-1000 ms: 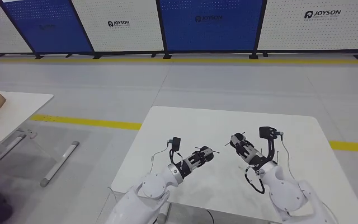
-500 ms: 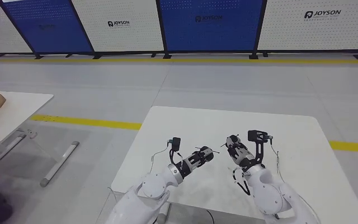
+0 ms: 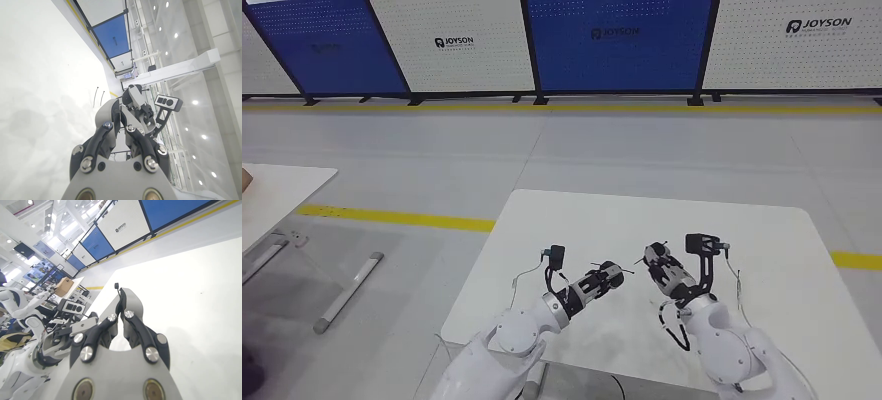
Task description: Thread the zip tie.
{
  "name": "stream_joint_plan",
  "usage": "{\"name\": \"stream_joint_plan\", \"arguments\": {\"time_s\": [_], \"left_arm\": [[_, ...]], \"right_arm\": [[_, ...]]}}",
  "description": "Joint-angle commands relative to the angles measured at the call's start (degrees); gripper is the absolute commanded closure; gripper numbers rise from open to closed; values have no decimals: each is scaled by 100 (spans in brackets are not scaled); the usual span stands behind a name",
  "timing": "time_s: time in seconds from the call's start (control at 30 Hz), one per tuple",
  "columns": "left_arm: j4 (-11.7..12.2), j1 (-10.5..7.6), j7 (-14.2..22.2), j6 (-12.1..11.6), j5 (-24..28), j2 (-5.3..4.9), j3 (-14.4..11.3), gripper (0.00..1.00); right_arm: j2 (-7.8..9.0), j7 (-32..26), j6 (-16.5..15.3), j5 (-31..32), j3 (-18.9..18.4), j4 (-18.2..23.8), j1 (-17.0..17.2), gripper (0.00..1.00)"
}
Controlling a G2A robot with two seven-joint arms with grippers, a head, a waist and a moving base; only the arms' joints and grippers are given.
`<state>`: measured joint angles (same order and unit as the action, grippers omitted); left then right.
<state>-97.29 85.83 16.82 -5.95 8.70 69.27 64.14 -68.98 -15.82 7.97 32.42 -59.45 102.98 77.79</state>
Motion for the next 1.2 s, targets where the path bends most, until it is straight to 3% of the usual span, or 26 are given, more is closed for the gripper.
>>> {"name": "stream_joint_plan", "arguments": {"time_s": [0.0, 0.03, 1.17], "left_arm": [[0, 0, 0, 0, 0, 0, 0, 100], [0, 0, 0, 0, 0, 0, 0, 100], [0, 0, 0, 0, 0, 0, 0, 100]], "right_arm": [[20, -24, -167, -187, -167, 75, 107, 100], [33, -23, -313, -310, -270, 144, 190, 100], [33, -23, -313, -310, -270, 144, 190, 100]]}}
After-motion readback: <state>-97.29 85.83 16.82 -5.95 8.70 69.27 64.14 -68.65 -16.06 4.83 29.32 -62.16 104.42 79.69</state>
